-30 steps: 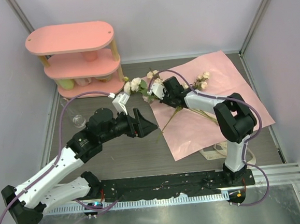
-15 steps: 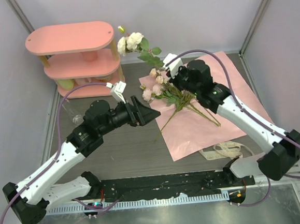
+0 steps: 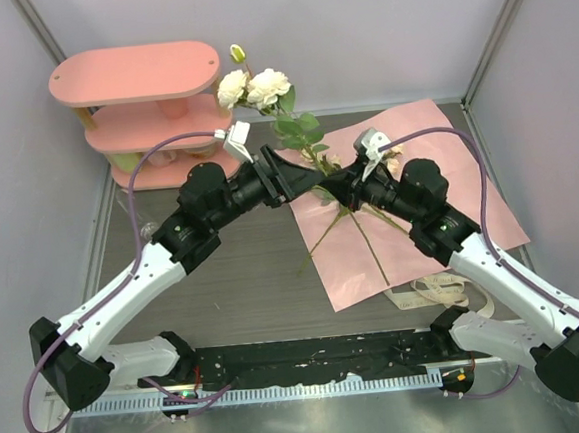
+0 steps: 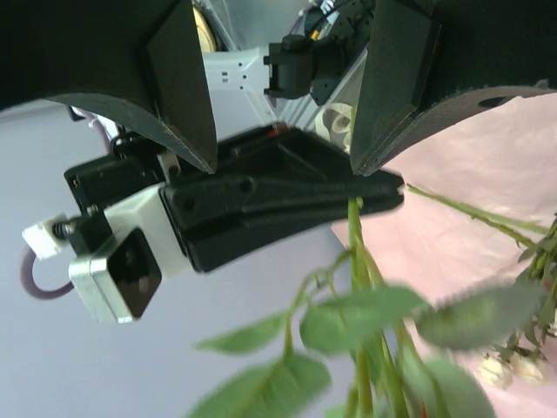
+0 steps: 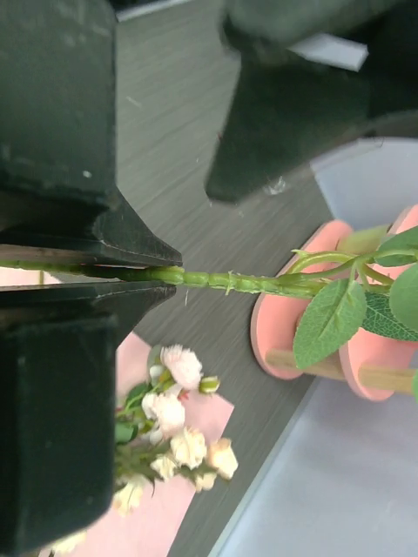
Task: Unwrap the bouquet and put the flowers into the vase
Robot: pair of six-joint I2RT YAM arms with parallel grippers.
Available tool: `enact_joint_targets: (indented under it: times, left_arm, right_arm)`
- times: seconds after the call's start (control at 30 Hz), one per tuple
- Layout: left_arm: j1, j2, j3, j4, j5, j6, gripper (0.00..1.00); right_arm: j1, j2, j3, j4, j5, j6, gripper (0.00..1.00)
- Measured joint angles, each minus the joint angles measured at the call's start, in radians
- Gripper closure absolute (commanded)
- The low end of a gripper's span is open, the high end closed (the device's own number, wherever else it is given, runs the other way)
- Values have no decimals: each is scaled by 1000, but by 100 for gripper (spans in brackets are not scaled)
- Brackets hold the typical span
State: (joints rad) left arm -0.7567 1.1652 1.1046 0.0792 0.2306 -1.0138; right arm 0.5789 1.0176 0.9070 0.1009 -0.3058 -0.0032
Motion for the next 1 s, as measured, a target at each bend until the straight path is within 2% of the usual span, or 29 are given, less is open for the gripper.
enact_joint_targets:
  times: [0.17, 0.37, 0.5, 0.67, 0.7, 0.73, 0.77, 0.83, 0.87, 0.9, 0.93, 0.97, 1.0]
  left_arm:
    - [0, 53, 54, -5, -34, 9, 40]
    - [-2, 60, 64, -11, -60, 23, 41]
    - [-8, 72, 72, -13, -64, 26, 46]
    - [-17, 113, 104, -9, -55, 29, 62]
    - [-20, 121, 109, -6, -53, 30, 67]
    - [-22, 127, 110, -3, -50, 28, 77]
    - [-24, 134, 111, 0, -47, 31, 82]
    - [-27, 139, 114, 6, -43, 33, 96]
    - [-29, 139, 116, 3, -46, 50, 100]
    - [-29, 139, 118, -2, -46, 59, 99]
    - [-29, 139, 122, -11, -48, 74, 100]
    - [-29, 138, 128, -31, -57, 90, 100]
    - [-29, 135, 138, -68, -73, 119, 100]
  right_arm:
    - [0, -51, -52, 47, -64, 57, 99]
    - [0, -85, -56, 92, -108, 90, 99]
    - [0, -87, -64, 128, -142, 120, 99]
    - [0, -87, -82, 139, -162, 151, 99]
    - [0, -87, -84, 139, -166, 158, 99]
    - [0, -87, -85, 139, -169, 162, 99]
    - [0, -87, -87, 138, -173, 169, 97]
    - [0, -86, -90, 135, -177, 180, 80]
    - [0, -86, -91, 137, -178, 189, 62]
    - [0, -87, -91, 138, -176, 195, 47]
    - [0, -87, -91, 139, -174, 206, 26]
    - [1, -89, -91, 140, -167, 215, 11]
    - [2, -95, -91, 134, -158, 220, 11]
